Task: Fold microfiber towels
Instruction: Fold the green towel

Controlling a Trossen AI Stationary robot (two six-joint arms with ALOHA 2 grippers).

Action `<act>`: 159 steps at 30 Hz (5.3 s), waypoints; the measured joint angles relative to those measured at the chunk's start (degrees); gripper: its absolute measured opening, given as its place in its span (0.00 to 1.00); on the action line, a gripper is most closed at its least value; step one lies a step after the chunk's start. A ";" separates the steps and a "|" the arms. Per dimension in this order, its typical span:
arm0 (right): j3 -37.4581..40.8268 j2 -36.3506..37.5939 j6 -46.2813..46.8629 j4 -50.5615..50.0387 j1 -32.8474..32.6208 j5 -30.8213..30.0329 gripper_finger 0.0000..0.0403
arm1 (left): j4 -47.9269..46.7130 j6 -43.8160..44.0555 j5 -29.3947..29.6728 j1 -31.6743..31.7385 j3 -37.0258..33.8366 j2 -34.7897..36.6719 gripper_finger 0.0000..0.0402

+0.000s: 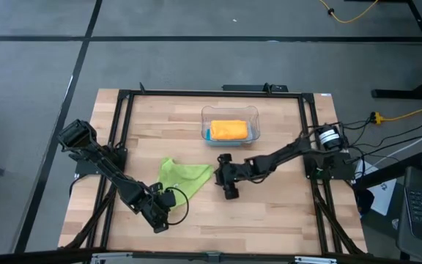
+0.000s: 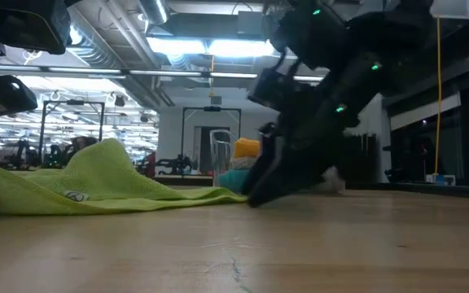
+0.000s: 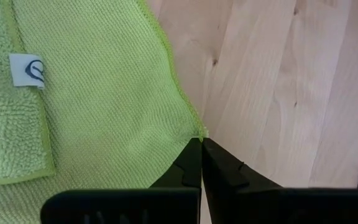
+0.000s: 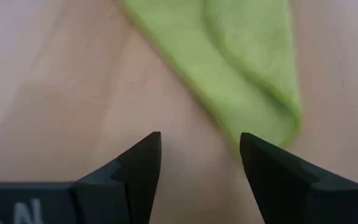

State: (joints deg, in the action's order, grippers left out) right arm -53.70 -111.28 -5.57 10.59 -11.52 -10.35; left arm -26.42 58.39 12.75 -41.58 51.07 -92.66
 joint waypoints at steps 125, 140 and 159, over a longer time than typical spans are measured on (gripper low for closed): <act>-6.33 42.77 41.29 -45.82 -25.61 -23.24 0.00 | -41.51 -21.00 6.41 11.55 44.26 0.72 0.00; -6.32 26.25 27.58 -40.62 -10.75 -27.98 0.01 | -40.82 -21.22 8.82 22.85 29.80 0.72 0.00; -6.29 22.22 20.25 -42.02 -8.13 -26.17 0.01 | -38.02 -11.98 10.33 19.13 24.11 0.74 0.00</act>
State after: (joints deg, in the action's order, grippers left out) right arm -59.99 -89.06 14.69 -31.43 -19.65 -36.52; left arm -64.44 46.41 23.07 -22.46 75.18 -91.92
